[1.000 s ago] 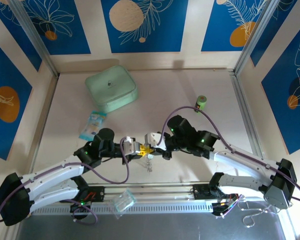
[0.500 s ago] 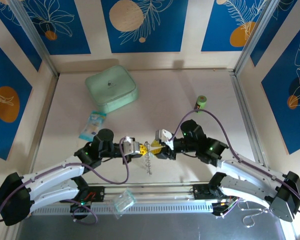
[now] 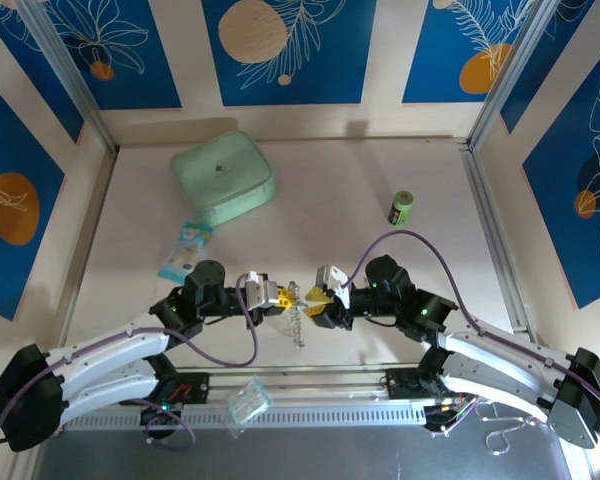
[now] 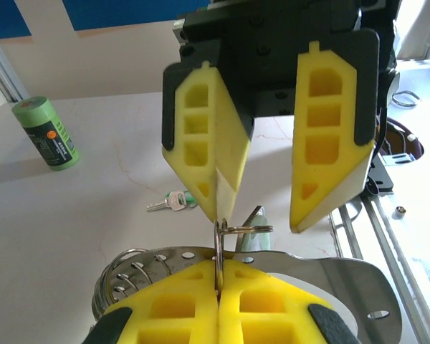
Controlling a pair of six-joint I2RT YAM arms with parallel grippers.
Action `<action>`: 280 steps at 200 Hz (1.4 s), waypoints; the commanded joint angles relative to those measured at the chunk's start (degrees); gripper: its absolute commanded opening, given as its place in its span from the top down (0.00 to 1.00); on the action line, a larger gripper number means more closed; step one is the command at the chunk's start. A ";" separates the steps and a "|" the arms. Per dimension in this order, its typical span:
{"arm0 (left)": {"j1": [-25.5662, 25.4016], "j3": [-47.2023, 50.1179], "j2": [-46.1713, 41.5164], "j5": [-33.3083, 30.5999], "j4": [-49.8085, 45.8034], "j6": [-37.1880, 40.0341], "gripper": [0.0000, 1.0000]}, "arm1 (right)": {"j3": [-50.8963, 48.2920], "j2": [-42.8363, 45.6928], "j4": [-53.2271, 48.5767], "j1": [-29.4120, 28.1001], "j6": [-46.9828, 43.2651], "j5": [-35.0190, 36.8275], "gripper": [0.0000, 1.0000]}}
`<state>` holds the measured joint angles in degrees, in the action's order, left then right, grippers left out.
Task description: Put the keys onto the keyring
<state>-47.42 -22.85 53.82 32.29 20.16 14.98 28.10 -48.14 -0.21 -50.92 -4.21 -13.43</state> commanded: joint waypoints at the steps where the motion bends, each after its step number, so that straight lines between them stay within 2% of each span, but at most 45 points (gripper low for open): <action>1: -0.14 -0.04 -0.04 0.54 3.98 -1.84 1.00 | 0.36 -1.02 1.52 -0.74 0.08 0.73 0.69; 56: -0.08 0.26 0.09 1.37 5.98 -2.84 1.00 | 1.06 -0.76 0.61 -0.76 -1.77 2.02 1.00; 103: -0.12 1.05 1.02 3.48 12.93 -4.10 1.00 | 2.33 -5.59 -1.29 -1.97 -3.24 1.93 1.00; 139: -0.13 1.10 1.31 3.48 13.20 -3.01 1.00 | 2.84 -4.14 -3.21 -2.21 -3.57 2.31 1.00; 160: -0.11 1.32 1.19 3.30 12.82 -2.34 1.00 | 3.00 -1.25 -5.66 -2.25 -4.05 3.60 0.72; 179: -0.11 1.32 1.18 3.61 12.12 -1.72 1.00 | 2.80 2.51 -7.84 -1.96 -5.22 4.12 0.65; 219: -0.11 1.25 1.81 4.79 12.08 -1.40 1.00 | 2.28 7.38 -3.94 -0.03 -5.43 2.40 0.66; 280: -0.15 1.25 2.16 6.59 12.42 -1.51 1.00 | 3.46 1.99 3.54 0.42 -4.43 -0.16 0.75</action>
<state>-47.40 -21.26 55.77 35.99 28.60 12.49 29.56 -44.99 -0.49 -50.63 -8.95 -12.05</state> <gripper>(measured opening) 0.043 0.263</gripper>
